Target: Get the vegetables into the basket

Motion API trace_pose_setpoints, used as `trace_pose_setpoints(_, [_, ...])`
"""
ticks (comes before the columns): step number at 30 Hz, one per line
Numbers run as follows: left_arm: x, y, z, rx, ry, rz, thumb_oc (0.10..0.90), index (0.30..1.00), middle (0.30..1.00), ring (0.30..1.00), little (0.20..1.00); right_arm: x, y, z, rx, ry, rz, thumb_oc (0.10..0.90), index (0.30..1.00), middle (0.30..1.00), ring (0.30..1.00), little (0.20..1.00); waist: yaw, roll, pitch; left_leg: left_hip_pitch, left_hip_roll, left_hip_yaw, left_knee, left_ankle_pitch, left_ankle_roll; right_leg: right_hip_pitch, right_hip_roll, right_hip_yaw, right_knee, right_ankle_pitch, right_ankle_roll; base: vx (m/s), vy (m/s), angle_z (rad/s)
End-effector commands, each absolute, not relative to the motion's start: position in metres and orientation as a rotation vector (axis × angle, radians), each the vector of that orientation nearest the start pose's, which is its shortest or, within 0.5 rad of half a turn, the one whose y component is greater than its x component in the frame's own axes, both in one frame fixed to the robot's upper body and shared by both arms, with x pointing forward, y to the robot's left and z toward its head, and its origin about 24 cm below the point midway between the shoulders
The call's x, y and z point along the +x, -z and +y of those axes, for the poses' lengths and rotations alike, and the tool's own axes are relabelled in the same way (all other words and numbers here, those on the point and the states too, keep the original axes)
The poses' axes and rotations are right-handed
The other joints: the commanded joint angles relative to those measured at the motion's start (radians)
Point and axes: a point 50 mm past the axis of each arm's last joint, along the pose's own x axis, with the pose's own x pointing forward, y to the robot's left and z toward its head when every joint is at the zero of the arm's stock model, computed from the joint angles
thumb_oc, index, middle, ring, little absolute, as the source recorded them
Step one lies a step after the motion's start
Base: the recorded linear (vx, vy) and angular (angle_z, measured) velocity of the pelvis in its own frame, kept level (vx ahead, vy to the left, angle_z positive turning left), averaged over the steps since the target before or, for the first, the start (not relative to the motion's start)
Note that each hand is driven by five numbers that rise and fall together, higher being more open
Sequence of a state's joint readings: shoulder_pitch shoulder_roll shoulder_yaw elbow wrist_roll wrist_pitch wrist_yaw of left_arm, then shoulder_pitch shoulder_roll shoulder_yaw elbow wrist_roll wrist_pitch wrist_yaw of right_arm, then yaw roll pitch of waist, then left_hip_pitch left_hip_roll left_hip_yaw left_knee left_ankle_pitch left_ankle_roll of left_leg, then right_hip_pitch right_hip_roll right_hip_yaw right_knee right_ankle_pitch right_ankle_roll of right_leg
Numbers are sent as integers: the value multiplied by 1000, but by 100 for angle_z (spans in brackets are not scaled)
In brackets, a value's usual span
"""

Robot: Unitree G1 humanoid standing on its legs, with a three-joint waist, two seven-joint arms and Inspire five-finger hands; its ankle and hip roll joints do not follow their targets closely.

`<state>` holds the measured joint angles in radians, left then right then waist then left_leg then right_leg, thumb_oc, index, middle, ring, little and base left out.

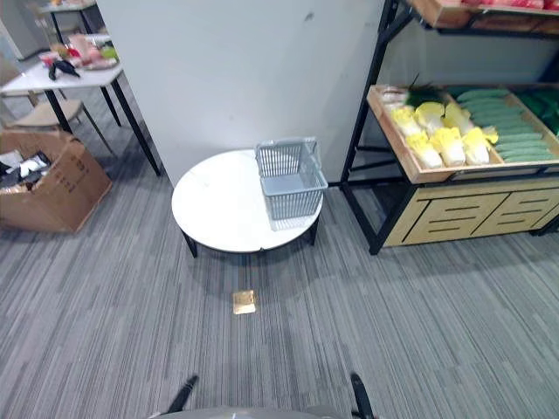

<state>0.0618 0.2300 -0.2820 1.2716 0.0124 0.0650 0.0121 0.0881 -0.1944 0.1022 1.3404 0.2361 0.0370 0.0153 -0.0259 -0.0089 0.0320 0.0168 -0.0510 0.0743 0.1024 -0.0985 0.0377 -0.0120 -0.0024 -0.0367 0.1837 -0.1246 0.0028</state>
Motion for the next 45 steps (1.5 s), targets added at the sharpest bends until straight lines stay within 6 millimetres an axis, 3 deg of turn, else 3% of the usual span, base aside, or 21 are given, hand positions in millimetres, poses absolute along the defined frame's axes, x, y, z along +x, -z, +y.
trace_pose_setpoints(1, [100, 164, 216, 481, 136, 1257, 900, 1000, 1000, 1000, 1000, 37, 170, -239, -9, 272, 1403, 900, 1000, 1000, 1000, 1000, -42, 20, 24, 95, 85, 51, -190, 118, -90, 88, -19, -28, -207, 75, 104, 0, 0, 0])
trace_pose_setpoints(4, [101, 164, 217, 559, 176, 1246, 900, 1000, 1000, 1000, 1000, 36, 170, -239, -8, 277, 1398, 900, 1000, 1000, 1000, 1000, -40, 20, 24, 94, 85, 51, -190, 116, -90, 90, -20, -28, -210, 74, 105, 0, 0, 0])
trace_pose_setpoints(30, [84, 168, 219, 472, 116, 1302, 900, 1000, 1000, 1000, 1000, 32, 173, -229, -4, 241, 1402, 900, 1000, 1000, 1000, 1000, -40, 16, 16, 106, 80, 55, -190, 102, -91, 111, -22, -30, -233, 79, 109, 0, 0, 0])
trace_pose_setpoints(45, [80, 170, 210, 465, 139, 1310, 900, 1000, 1000, 1000, 1000, 41, 172, -228, -33, 227, 1396, 900, 1000, 1000, 1000, 1000, -33, 21, 14, 117, 85, 47, -190, 100, -95, 131, -15, -40, -242, 72, 103, 0, 0, 0])
